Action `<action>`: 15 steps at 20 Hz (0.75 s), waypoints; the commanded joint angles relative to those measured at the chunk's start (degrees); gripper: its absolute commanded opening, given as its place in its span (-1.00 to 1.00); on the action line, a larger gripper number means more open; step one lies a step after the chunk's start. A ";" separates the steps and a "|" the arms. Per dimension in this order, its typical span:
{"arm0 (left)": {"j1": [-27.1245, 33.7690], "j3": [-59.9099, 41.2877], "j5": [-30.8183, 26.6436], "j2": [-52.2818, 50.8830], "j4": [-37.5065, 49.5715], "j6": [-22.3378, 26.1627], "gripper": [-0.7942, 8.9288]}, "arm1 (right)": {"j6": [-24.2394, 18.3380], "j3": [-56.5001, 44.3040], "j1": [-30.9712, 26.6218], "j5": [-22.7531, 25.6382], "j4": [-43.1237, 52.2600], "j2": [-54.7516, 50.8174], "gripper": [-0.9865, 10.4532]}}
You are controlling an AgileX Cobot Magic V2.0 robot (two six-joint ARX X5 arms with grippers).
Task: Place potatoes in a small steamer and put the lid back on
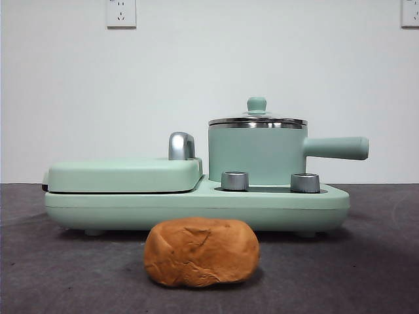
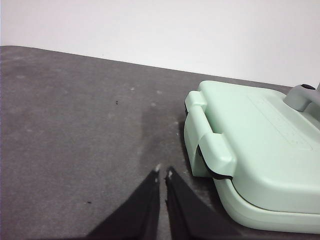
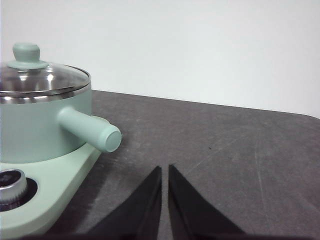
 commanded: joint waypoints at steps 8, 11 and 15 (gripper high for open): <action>0.00 -1.11 0.13 -0.04 2.51 -21.35 -0.80 | 12.87 -0.15 0.09 -2.10 5.60 0.02 -0.79; 0.00 -1.07 0.15 -0.04 4.87 -24.79 -0.80 | 14.97 -0.09 0.09 -2.36 7.85 0.02 -0.79; 0.00 -1.03 0.87 -0.04 11.52 -25.27 -0.80 | 22.73 -0.07 0.09 -3.45 10.75 0.02 -0.80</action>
